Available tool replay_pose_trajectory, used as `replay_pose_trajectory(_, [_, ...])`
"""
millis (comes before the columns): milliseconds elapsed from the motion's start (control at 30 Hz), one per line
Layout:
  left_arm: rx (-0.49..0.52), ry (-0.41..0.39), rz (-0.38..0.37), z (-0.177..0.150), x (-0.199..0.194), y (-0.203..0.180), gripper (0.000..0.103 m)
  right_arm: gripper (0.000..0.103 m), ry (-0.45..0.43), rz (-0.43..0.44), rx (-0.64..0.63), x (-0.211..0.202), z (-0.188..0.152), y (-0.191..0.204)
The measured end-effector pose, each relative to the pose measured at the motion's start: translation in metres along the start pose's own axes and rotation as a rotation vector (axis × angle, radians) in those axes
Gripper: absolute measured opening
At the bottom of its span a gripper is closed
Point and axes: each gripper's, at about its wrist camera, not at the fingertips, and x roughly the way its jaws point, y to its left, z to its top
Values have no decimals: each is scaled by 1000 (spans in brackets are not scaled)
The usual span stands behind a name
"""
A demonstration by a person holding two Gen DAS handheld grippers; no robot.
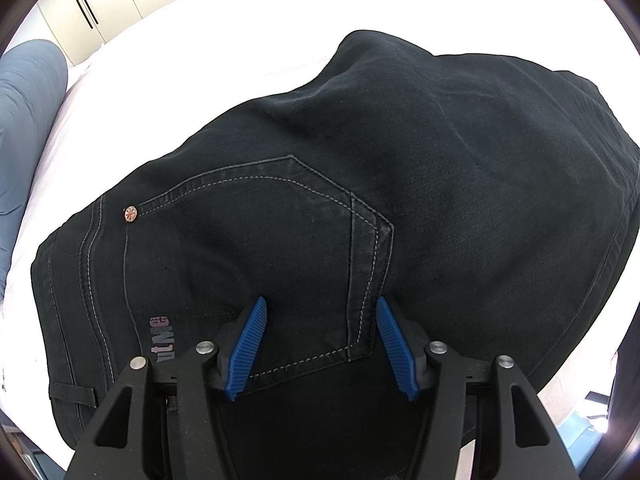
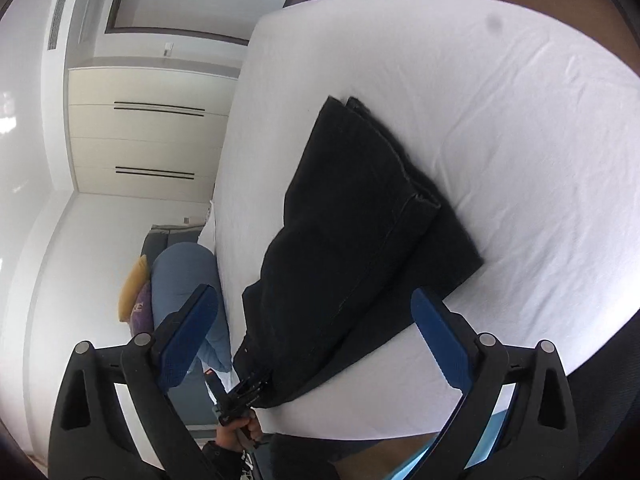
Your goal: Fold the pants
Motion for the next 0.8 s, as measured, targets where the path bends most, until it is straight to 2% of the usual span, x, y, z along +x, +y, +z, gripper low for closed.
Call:
replay_pose_trajectory(67, [1,-3,-1,-1,0,-1,61,76,21,13,-12,12,-4,-3])
replay_pose_trajectory(133, [0,-5,0,-2,0,-1,61,63,56,-3,0,28,-8,-2])
replay_pose_trajectory(167, [0,-7,-1,-3,-1,-1,61,63,61,-23,22,43,-17,-3])
replay_pose_trajectory(300, [-2,-14,-1,-6,-2,-1,61,62,18,-38,145,58,-22,-25])
replay_pose_trajectory(433, [-1,-16,-4,-8,-2,0,61,62,-38,3,203,68,-24,-32])
replay_pose_trajectory(500, [0,-16,-3,-8,-2,0,61,59,-61,38,215,74,-24,-32])
replay_pose_trajectory(633, [5,-12,0,-7,-2,-2,61,28,-87,70,288,94,-20,-38])
replay_pose_trajectory(733, [17,-7,-1,-6,-1,-3,61,2,-113,11,278,108,-23,-35])
replay_pose_trajectory(800, [33,-1,-4,-5,-1,-4,61,2,-135,-13,286,108,-27,-35])
